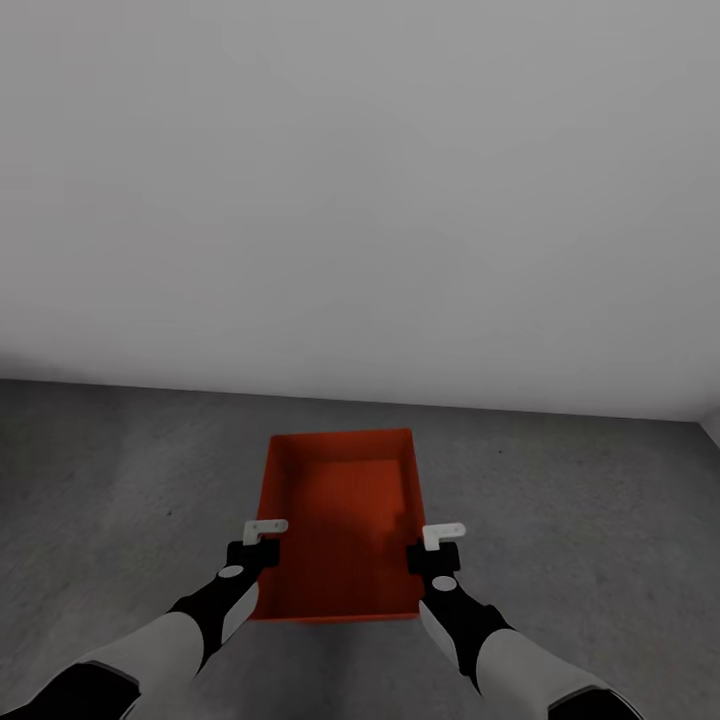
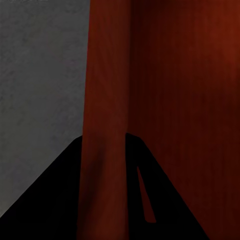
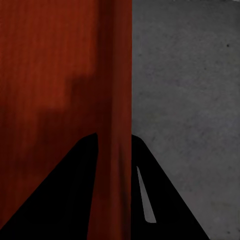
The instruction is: Move the two storage containers from the living room to the garage. In the garage, place one container on the floor and stack the other container on top of it (either order is fine).
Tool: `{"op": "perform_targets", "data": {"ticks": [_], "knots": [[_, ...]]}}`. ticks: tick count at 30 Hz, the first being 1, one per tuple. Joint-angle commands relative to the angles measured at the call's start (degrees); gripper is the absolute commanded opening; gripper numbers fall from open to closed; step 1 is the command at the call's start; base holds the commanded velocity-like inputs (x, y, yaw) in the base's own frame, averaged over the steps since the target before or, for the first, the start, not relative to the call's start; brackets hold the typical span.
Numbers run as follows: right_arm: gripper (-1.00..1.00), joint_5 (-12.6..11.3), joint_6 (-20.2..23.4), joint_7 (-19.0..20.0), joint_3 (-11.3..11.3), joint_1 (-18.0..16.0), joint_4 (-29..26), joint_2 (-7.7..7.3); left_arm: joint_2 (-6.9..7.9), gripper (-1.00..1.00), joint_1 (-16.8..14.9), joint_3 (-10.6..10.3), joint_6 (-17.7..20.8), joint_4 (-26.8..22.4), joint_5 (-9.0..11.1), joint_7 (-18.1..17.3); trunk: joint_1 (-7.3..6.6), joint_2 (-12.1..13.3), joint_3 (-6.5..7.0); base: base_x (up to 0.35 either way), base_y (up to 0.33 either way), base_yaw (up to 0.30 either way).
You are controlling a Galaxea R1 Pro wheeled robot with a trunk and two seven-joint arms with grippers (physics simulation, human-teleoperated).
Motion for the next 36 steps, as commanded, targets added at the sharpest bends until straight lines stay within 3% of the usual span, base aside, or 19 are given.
{"op": "perform_targets", "data": {"ticks": [1,36], "knots": [[-1.0,-1.2,-0.3,-0.3,-0.3,0.0,1.5,-0.61,0.05,-1.0,-0.1,0.0,-0.3,-0.2,-0.3,0.3,0.23,-0.5,-0.23,0.0,0.0,0.0],[-1.0,-1.2,-0.3,-0.3,-0.3,0.0,1.5,-0.61,0.11,-1.0,-0.1,0.0,-0.3,-0.2,-0.3,0.3,7.92,-14.5,-6.52,0.0,0.0,0.0]]}}
